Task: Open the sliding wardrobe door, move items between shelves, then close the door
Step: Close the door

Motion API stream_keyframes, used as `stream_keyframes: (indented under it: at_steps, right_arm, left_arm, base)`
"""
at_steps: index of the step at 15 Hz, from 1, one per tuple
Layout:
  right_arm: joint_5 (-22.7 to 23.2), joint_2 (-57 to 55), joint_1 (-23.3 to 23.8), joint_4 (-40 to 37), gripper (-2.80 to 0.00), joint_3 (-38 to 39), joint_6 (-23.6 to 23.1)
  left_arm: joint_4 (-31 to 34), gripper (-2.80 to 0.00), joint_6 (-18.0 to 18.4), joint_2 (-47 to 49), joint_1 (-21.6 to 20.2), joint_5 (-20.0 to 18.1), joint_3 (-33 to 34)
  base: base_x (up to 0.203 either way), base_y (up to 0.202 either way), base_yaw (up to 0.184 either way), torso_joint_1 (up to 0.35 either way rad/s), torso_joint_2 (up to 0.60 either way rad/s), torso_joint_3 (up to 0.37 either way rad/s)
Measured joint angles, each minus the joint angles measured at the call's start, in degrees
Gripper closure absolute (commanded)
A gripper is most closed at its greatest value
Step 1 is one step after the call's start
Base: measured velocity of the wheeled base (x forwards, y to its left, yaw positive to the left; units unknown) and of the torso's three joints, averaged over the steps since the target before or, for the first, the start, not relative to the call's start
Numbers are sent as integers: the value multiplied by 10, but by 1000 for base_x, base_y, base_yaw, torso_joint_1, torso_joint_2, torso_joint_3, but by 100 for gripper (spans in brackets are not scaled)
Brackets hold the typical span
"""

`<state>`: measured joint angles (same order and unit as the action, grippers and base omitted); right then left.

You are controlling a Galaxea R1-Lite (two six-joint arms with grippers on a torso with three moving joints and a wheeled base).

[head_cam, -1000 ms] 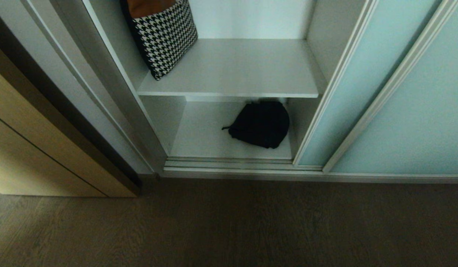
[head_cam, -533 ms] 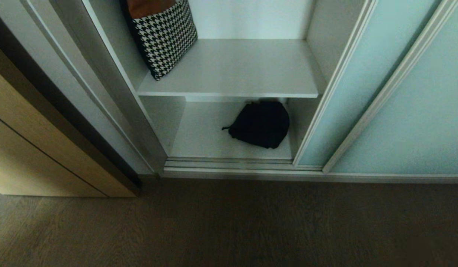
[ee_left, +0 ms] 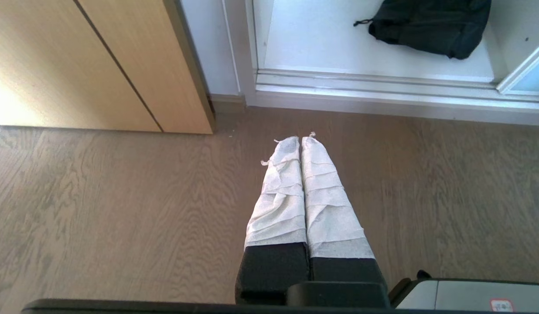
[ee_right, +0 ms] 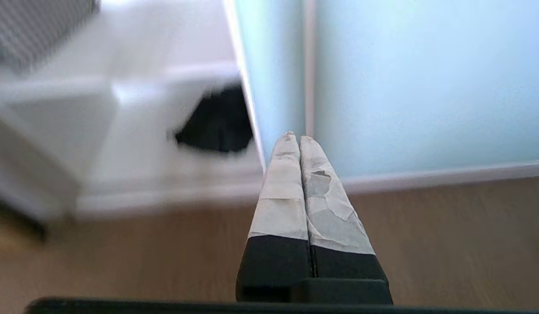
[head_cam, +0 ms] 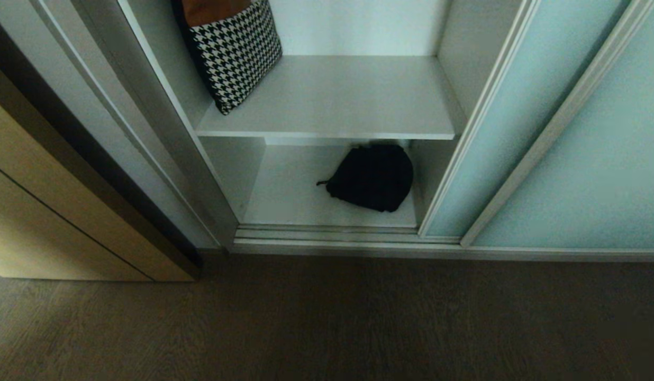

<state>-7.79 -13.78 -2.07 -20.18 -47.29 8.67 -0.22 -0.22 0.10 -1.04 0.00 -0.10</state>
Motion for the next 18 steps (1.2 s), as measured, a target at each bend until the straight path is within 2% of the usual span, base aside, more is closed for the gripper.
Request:
stream_keyframes:
  at_steps: [4,11,13,14,16,18]
  right_arm:
    - [-85,-126,-46,3,0,-150,16]
    - [-205,-286,-118,13,0,-340,0]
    - [-199,-319,-111,17,0,-373,1]
    - [-184,-331,-90,18,0,-379,3]
    - [-123,-351,-16,20,0,-382,16]
    - [-32,-372,74,21,0,-379,33]
  left_arm:
    - [0,0,0,0,0,0,0]
    - [0,0,0,0,0,0,0]
    - [0,0,0,0,0,0,0]
    - [0,0,0,0,0,0,0]
    - [0,0,0,0,0,0,0]
    - [0,0,0,0,0,0,0]
  base:
    - [0,0,0,0,0,0]
    - [0,0,0,0,0,0]
    - [0,0,0,0,0,0]
    - [0,0,0,0,0,0]
    - [0,0,0,0,0,0]
    - [0,0,0,0,0,0]
